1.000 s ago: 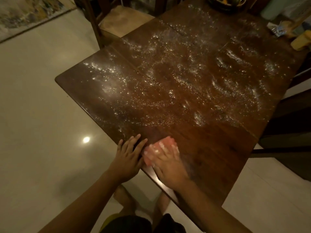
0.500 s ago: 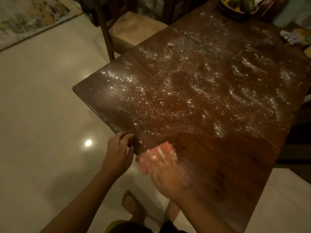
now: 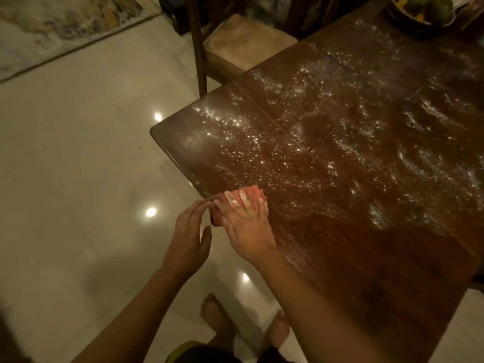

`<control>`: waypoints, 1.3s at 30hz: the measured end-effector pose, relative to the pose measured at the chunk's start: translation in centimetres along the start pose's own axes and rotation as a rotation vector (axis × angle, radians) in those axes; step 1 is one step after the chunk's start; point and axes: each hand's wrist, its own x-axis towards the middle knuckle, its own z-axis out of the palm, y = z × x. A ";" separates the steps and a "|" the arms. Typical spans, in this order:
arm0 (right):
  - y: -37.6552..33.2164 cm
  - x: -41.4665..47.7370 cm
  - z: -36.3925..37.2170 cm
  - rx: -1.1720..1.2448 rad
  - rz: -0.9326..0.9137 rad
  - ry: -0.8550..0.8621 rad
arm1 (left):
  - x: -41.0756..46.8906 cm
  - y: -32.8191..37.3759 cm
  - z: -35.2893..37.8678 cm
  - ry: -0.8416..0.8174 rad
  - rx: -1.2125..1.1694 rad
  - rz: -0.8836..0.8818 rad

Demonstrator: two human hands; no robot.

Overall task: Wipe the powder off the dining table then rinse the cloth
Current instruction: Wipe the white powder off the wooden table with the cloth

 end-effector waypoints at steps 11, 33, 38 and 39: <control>2.6 -3.5 -0.2 0.064 -0.005 -0.025 | 0.0 3.4 -0.1 0.012 -0.055 0.040; 11.9 -10.8 1.4 0.180 -0.125 0.042 | 15.1 3.0 3.2 -0.103 0.592 -0.409; 12.4 -10.8 1.4 0.184 -0.132 0.055 | 9.6 6.4 5.1 -0.378 0.629 0.025; 12.4 -10.8 1.5 0.190 -0.139 0.055 | 9.7 6.0 4.4 -0.386 0.600 0.040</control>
